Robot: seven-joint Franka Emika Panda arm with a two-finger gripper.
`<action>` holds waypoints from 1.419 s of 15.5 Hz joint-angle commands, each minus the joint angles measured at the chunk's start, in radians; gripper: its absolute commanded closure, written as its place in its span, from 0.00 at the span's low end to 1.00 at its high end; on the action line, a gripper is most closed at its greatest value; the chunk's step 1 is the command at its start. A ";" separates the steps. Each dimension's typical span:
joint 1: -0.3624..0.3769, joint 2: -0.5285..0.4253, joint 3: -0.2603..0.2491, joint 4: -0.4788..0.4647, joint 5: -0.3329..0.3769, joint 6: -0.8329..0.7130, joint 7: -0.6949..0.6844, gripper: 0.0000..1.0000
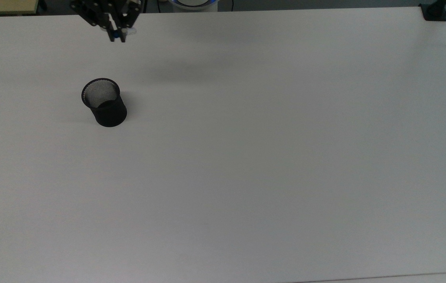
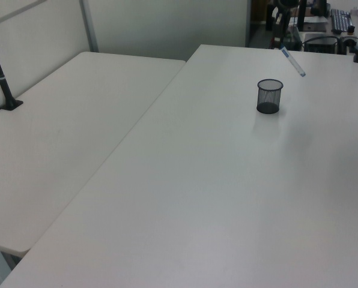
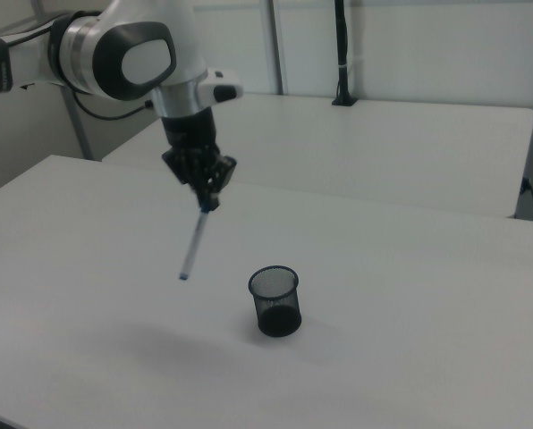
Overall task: Remove the marker
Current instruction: 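Lift the marker up and out of the mesh cup, then carry the marker beside the cup and lower it to the table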
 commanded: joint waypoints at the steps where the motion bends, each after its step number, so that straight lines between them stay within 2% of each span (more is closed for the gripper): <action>1: 0.058 0.083 -0.001 0.013 0.051 -0.063 0.037 1.00; 4: 0.107 0.178 -0.001 0.016 0.042 -0.037 0.104 1.00; 7: 0.153 0.233 -0.001 0.014 0.037 0.055 0.144 1.00; 10: 0.171 0.285 -0.001 0.016 0.024 0.075 0.186 1.00; 12: 0.200 0.310 -0.001 0.013 0.017 0.165 0.222 1.00; 17: 0.216 0.397 0.005 -0.001 -0.076 0.340 0.325 1.00; 22: 0.217 0.434 0.014 -0.033 -0.164 0.486 0.365 1.00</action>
